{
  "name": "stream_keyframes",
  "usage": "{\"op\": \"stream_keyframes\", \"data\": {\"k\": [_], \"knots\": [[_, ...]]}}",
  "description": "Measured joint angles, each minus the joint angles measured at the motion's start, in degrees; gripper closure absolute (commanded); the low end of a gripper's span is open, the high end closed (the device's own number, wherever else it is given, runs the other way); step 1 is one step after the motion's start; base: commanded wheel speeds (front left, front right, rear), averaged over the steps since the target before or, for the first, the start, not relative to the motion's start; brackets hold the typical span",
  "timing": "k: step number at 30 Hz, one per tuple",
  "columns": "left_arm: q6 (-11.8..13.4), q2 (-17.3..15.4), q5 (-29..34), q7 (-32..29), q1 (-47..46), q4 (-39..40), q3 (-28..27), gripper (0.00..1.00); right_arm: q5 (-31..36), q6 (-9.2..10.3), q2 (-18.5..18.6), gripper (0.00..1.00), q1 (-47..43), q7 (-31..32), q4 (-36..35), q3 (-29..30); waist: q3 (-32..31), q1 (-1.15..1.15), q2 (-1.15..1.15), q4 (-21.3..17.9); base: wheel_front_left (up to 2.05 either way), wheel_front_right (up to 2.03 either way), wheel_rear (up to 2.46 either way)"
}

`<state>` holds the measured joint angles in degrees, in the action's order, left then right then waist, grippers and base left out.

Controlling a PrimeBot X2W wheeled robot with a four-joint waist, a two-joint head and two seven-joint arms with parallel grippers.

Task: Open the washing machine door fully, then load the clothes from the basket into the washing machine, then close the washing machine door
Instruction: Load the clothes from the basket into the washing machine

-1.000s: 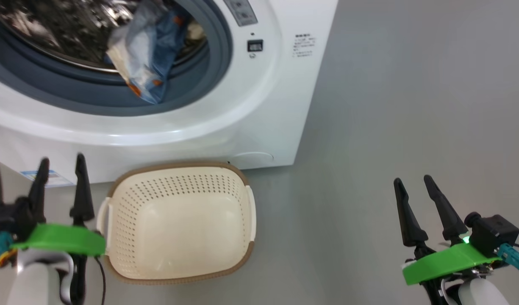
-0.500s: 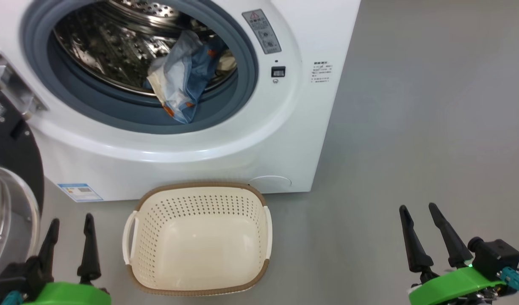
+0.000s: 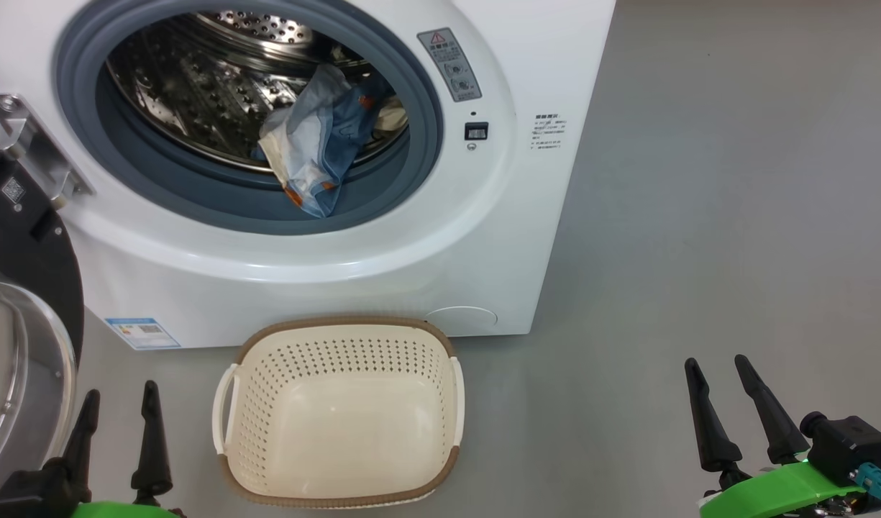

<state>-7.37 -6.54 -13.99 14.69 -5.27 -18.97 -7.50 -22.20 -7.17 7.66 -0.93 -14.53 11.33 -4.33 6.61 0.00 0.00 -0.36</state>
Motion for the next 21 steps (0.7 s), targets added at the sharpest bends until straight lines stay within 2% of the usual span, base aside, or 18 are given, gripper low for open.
{"op": "stream_keyframes", "data": {"k": [14,21], "knots": [[0.0,-0.1,-0.2,0.0,-0.9,0.2,-0.1,0.0,0.0,0.0,-0.8,0.0,0.6,0.0,-0.6,-0.1,3.5,0.0,0.0,-0.9,0.0,0.0,0.0],[0.0,-1.8,-1.6,0.0,-7.7,-1.3,1.9,0.0,0.1,0.0,-1.8,0.0,4.5,0.0,-1.3,-0.4,8.3,0.01,0.0,-1.4,0.0,0.0,0.0]]}}
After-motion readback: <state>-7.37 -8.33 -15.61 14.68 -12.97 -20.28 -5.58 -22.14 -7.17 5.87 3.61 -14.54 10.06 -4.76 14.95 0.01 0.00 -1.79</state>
